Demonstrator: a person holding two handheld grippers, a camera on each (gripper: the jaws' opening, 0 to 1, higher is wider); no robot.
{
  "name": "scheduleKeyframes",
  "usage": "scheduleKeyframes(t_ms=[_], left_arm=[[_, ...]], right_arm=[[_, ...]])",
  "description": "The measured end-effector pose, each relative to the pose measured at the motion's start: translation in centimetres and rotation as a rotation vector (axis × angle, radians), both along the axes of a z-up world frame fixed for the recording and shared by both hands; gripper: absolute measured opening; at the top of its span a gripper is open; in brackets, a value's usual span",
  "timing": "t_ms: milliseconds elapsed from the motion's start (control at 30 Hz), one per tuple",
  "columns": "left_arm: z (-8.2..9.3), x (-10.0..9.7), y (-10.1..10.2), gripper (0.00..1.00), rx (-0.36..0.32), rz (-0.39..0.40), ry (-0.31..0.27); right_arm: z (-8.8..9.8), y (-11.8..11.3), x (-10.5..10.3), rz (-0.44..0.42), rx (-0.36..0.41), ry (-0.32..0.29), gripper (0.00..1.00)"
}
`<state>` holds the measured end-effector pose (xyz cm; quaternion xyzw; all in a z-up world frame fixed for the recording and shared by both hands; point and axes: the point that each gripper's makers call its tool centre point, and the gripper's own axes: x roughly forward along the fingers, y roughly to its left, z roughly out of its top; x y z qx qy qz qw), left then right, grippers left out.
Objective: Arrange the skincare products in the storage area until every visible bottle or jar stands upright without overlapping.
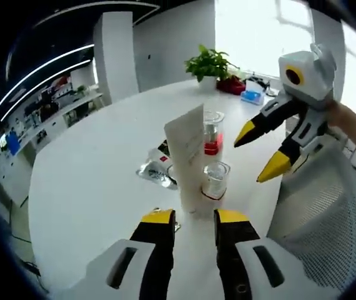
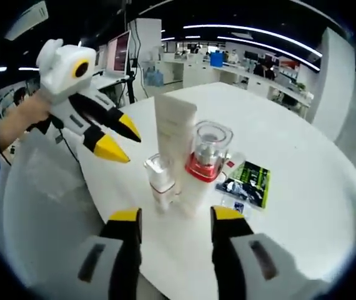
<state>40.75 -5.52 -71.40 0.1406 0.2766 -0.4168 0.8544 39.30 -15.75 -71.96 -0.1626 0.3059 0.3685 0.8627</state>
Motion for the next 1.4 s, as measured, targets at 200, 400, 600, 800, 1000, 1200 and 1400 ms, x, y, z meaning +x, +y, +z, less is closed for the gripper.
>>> scheduleKeyframes(t_ms=[200, 400, 600, 800, 1000, 1200, 1400], left_arm=[[0.7, 0.0, 0.9, 0.29, 0.008, 0.013, -0.02], [1.8, -0.1, 1.2, 0.4, 0.011, 0.021, -0.033], [2.5, -0.1, 1.6, 0.5, 0.013, 0.017, -0.044], [3.0, -0.2, 2.0, 0.64, 0.004, 0.023, -0.033], [3.4, -0.1, 2.7, 0.72, 0.004, 0.045, -0.03], [3.5, -0.2, 3.2, 0.82, 0.023, 0.048, -0.02], [3.8, -0.3, 3.5, 0.87, 0.019, 0.044, -0.016]], right_arm=[[0.7, -0.4, 0.2, -0.018, -0.004, -0.013, 0.57], [1.4, -1.0, 0.5, -0.032, -0.02, -0.035, 0.68], [2.1, -1.3, 0.7, -0.041, -0.025, -0.05, 0.76], [2.3, -1.6, 0.8, -0.047, -0.038, -0.054, 0.84], [3.0, -2.0, 0.8, -0.054, -0.04, -0.07, 0.91], [3.2, -2.8, 1.0, -0.075, -0.044, -0.072, 0.95], [3.3, -3.1, 1.1, -0.078, -0.047, -0.067, 0.99]])
